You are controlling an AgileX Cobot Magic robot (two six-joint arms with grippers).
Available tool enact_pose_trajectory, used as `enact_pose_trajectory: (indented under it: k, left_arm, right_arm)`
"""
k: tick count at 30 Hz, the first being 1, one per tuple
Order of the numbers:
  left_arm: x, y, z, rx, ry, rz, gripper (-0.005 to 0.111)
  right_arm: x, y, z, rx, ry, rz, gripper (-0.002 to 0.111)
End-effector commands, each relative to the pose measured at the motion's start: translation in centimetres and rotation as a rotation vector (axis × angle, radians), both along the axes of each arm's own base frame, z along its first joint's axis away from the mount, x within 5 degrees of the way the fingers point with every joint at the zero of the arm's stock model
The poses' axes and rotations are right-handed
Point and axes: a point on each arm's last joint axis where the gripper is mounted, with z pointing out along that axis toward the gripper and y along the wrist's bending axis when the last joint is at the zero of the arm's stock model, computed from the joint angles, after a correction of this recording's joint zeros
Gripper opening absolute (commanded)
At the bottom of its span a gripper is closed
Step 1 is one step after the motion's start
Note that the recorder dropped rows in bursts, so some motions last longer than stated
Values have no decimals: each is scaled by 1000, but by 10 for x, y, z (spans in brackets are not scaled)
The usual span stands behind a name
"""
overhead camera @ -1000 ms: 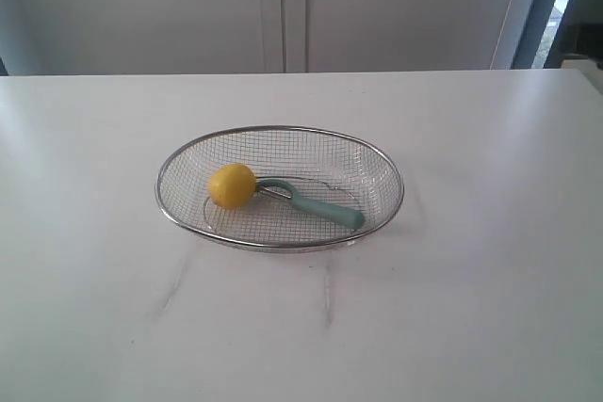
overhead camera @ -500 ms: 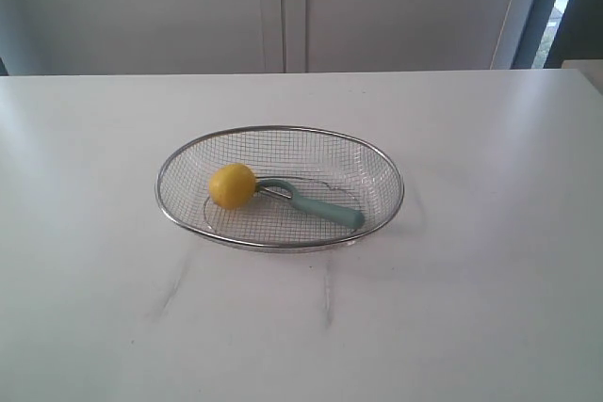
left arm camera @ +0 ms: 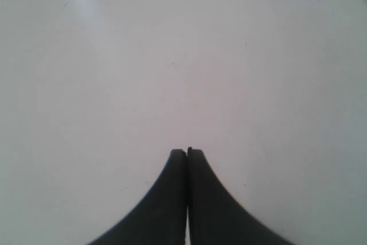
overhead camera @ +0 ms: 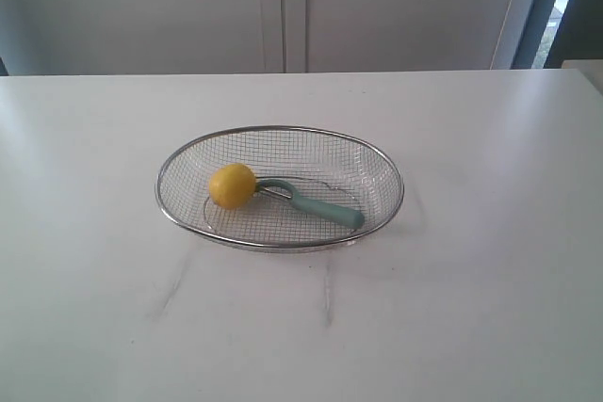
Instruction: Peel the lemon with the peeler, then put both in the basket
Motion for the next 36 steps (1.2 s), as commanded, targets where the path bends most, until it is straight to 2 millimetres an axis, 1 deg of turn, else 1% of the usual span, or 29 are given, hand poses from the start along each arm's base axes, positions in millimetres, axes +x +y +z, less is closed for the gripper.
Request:
enact_pose_trajectory:
  k: [1, 7, 11, 23, 36]
  left_arm:
    - [0, 0, -3, 0, 12, 3, 0]
    - [0, 0, -3, 0, 12, 3, 0]
    - [0, 0, -3, 0, 12, 3, 0]
    - [0, 0, -3, 0, 12, 3, 0]
    - [0, 0, -3, 0, 12, 3, 0]
  right_arm:
    - [-19, -1, -11, -21, 13, -3, 0]
    - [-39, -1, -27, -22, 24, -1, 0]
    - [-45, -2, -37, -22, 21, -28, 0]
    - [-39, -6, -60, -58, 98, -139, 0]
    - [-39, -6, -60, -58, 99, -137, 0]
